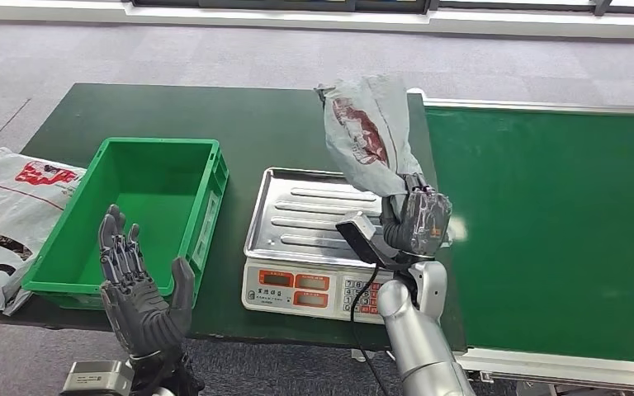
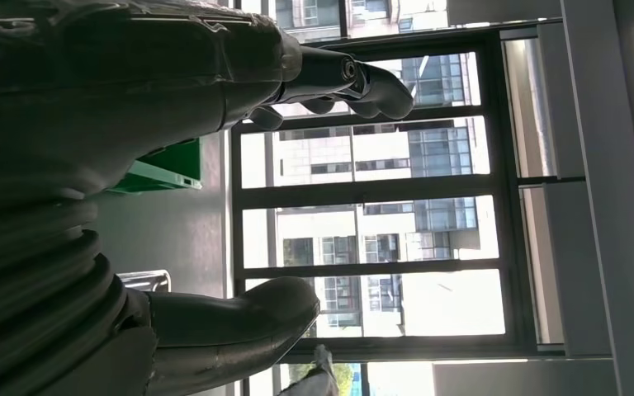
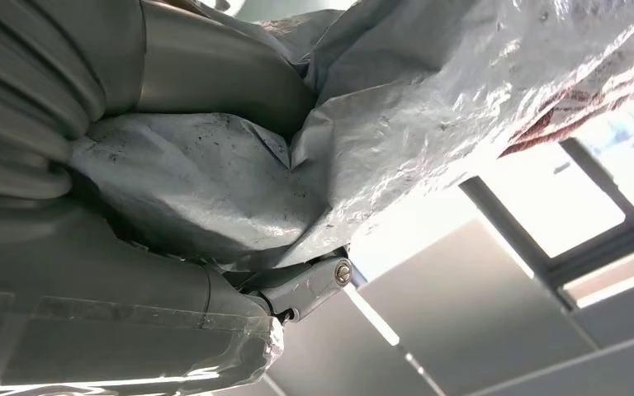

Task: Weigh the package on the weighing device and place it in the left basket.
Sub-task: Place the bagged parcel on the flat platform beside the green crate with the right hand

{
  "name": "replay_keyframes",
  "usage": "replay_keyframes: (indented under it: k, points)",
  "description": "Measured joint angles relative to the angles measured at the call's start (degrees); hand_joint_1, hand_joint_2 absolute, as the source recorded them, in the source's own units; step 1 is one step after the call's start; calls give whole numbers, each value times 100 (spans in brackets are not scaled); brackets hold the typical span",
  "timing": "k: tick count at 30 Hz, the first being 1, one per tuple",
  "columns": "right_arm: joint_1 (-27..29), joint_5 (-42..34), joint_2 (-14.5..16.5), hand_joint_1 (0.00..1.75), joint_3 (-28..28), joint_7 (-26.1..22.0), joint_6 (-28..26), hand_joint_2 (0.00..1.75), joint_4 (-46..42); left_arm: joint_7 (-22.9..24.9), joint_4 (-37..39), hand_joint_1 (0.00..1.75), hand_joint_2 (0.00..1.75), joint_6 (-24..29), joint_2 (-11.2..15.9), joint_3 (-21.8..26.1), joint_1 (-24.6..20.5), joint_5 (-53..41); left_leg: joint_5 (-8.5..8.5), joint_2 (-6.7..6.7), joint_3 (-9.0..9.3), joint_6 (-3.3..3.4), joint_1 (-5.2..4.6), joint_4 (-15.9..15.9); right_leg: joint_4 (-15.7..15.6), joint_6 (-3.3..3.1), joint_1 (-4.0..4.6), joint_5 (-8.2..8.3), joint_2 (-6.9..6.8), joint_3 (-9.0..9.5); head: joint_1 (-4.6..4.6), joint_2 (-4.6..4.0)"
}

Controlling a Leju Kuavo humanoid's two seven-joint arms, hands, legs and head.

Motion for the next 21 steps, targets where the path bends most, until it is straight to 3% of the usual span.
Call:
replay_keyframes:
  k: [8,14,21]
  points:
    - [-91,-166,0,175,245,-4,87,175,634,0,36,0,175,1,38,-10,-6,6,0,1,0,0,1,0,0,-1,1,-1,0,-2,-1,1]
    - [-247,-405,0,175,424,-86,505,175,1078,0,60,0,175,52,88,-54,-26,42,0,1,0,0,1,0,0,-1,1,0,1,-3,-1,1]
    - [-272,-633,0,175,755,-594,1102,175,1454,0,82,0,175,94,154,-105,-78,140,0,2,0,-1,0,0,0,-1,1,-1,2,-4,-1,1]
